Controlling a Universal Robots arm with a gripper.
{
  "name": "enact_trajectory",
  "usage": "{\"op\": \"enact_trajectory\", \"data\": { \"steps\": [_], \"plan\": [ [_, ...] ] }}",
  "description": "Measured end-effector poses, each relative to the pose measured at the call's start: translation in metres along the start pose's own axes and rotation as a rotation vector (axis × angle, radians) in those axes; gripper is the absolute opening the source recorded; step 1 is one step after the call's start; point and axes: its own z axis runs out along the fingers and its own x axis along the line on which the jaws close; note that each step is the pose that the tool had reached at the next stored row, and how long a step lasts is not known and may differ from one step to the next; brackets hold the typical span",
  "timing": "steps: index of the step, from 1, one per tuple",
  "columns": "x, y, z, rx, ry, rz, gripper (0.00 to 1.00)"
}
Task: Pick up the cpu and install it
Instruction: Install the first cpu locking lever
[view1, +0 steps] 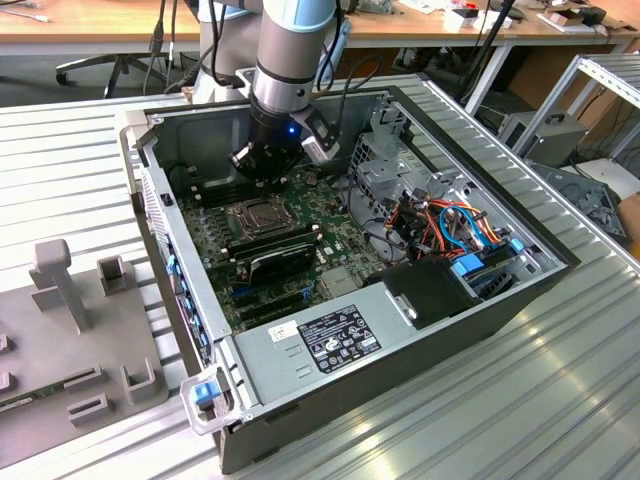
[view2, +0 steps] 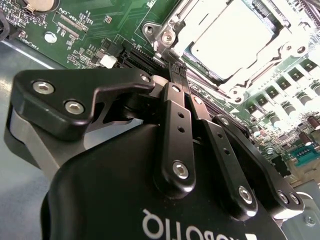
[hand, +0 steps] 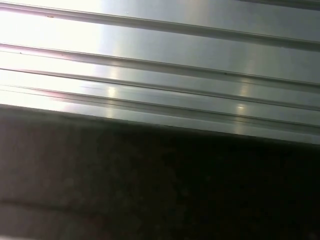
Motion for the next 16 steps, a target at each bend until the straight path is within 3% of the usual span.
{"op": "enact_trajectory", "data": {
  "steps": [9,16],
  "plan": [
    [0.0002,-0.0006,-0.0004,0.0002,0.0001,0.000,0.11],
    [0.0003,-0.0005,-0.0042,0.0002,0.0001,0.000,0.11]
  ]
}}
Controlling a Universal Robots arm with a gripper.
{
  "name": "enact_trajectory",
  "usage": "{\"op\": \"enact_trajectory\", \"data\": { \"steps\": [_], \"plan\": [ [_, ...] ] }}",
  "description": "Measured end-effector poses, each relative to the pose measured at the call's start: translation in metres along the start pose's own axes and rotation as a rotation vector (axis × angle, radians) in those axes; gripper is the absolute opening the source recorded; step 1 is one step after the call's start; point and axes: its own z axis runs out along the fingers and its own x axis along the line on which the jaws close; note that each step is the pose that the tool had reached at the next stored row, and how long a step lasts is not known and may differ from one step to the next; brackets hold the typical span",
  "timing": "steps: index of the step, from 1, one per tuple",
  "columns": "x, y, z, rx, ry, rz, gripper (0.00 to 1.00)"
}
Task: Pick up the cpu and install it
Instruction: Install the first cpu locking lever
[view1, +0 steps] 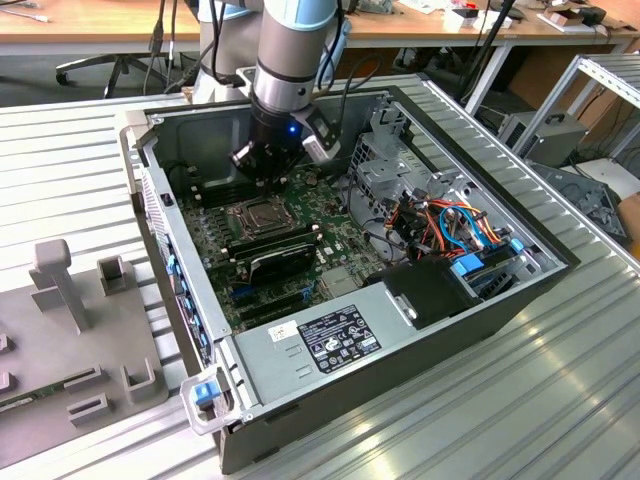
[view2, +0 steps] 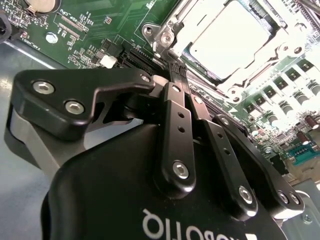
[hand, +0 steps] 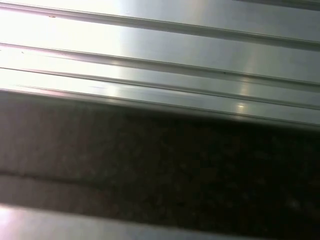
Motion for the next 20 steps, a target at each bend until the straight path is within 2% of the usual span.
{"op": "enact_trajectory", "data": {
  "steps": [13,20],
  "plan": [
    [0.0004,-0.0033,-0.0002,0.0004,0.0001,0.000,0.11],
    [0.0007,-0.0051,0.0007,0.0033,0.0005,0.000,0.11]
  ]
}}
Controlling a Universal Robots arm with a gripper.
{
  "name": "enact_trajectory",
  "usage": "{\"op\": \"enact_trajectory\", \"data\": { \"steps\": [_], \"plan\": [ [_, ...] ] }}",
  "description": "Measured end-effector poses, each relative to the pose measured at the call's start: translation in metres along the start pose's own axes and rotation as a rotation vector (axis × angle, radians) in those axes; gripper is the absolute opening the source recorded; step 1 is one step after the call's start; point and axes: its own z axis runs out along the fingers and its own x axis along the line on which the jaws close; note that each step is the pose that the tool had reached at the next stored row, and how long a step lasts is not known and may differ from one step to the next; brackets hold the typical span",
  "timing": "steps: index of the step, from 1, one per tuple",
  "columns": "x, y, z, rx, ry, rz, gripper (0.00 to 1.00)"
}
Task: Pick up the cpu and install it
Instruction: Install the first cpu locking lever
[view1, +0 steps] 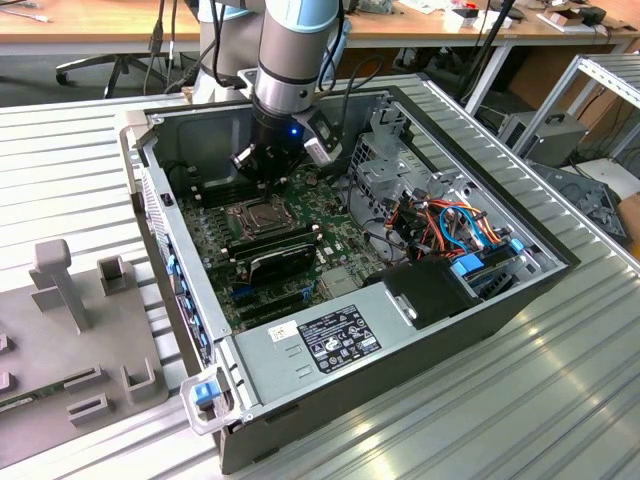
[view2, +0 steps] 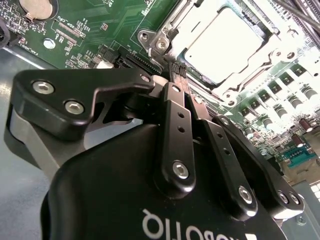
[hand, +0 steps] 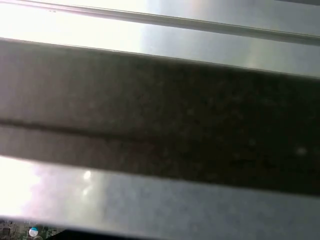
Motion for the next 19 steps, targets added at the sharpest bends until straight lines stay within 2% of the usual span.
{"op": "enact_trajectory", "data": {
  "steps": [9,15,19],
  "plan": [
    [0.0001,-0.0017,0.0011,0.0047,0.0004,0.000,0.11],
    [0.0002,-0.0013,0.0008,0.0053,0.0006,0.000,0.11],
    [0.0002,-0.0002,-0.0047,0.0052,-0.0005,0.000,0.11]
  ]
}}
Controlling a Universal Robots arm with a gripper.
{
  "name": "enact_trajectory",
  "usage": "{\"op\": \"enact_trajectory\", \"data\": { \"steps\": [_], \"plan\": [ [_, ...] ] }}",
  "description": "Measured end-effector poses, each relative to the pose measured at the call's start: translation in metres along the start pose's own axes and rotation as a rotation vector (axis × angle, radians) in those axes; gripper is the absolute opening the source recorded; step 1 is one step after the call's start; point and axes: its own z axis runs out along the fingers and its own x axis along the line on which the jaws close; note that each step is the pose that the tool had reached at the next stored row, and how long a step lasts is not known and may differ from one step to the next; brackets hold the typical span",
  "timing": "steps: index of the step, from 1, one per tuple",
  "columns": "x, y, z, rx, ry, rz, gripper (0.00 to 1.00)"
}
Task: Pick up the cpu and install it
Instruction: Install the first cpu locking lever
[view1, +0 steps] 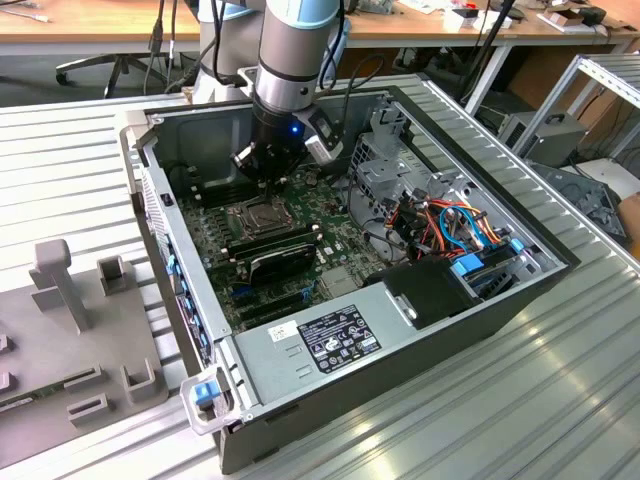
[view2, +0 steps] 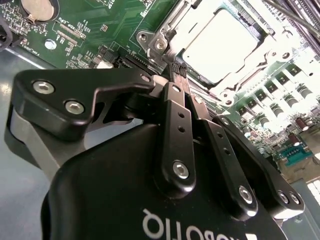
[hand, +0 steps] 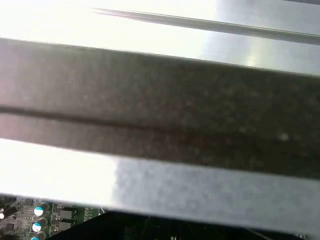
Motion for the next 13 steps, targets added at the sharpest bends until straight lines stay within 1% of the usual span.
{"op": "enact_trajectory", "data": {
  "steps": [3,5,7,9,13],
  "plan": [
    [0.0000,0.0016,-0.0001,-0.0004,-0.0002,0.000,0.11],
    [0.0007,0.0040,-0.0001,-0.0010,-0.0002,0.000,0.11],
    [0.0029,0.0063,0.0001,-0.0024,-0.0005,0.000,0.11],
    [0.0061,0.0070,0.0002,-0.0036,-0.0006,0.000,0.11],
    [0.0093,0.0074,0.0002,-0.0036,-0.0005,0.000,0.11]
  ]
}}
